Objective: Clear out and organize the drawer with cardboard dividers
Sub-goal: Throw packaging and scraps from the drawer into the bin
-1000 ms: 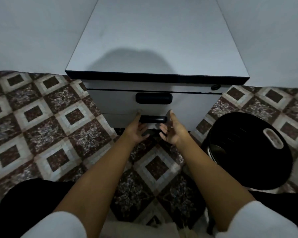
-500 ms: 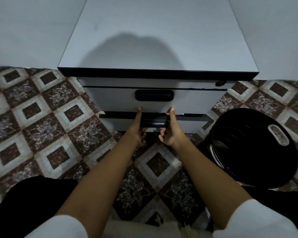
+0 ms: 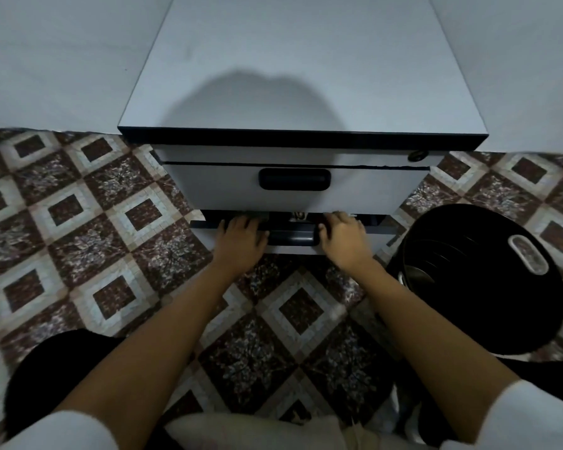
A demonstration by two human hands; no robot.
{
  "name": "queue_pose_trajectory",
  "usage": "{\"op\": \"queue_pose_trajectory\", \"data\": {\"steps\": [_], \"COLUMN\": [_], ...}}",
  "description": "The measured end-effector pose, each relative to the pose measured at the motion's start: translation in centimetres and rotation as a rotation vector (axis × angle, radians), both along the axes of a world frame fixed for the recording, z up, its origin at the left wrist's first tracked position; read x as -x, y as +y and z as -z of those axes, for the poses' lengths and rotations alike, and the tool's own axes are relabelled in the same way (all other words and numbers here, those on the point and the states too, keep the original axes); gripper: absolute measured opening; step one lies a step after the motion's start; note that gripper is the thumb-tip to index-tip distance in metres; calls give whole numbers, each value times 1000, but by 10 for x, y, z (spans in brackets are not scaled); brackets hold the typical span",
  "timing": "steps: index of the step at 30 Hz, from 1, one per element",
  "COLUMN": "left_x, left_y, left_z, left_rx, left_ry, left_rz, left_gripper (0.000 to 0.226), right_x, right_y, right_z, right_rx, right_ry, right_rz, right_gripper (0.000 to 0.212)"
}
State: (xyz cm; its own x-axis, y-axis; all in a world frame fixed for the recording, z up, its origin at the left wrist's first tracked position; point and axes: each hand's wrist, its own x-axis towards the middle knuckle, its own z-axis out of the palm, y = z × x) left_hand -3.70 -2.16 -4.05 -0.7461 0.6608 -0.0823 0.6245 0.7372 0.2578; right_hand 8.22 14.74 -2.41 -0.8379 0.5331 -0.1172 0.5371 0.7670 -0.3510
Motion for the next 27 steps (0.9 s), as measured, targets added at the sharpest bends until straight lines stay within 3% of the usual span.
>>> {"op": "queue_pose_trajectory", "data": {"steps": [2,9,13,18,27], "left_x": [2,-1,-26,-60,-114], "left_y": [2,-3,-25,-57,-102], "left_z": [2,-10,-13,-8,-7], "left_rx": [14,-38,-56,-56,-17], "left_ry": [-5,-83,-111,-169,-235], "left_rz": [1,8,26,50,40], "left_gripper": [43,44,58,38,46], "right_x": [1,-15,-43,-84,-137], "right_y": [3,-2,-22,-49,-91], "right_z": [3,4,0,-7,-12], "right_rx": [-47,-81,-63,-14,121], "right_ry": [-134,-144,-187,-255,-258], "right_rz": [-58,-100,-133,-169,-112], "right_gripper": [43,43,44,41,37]}}
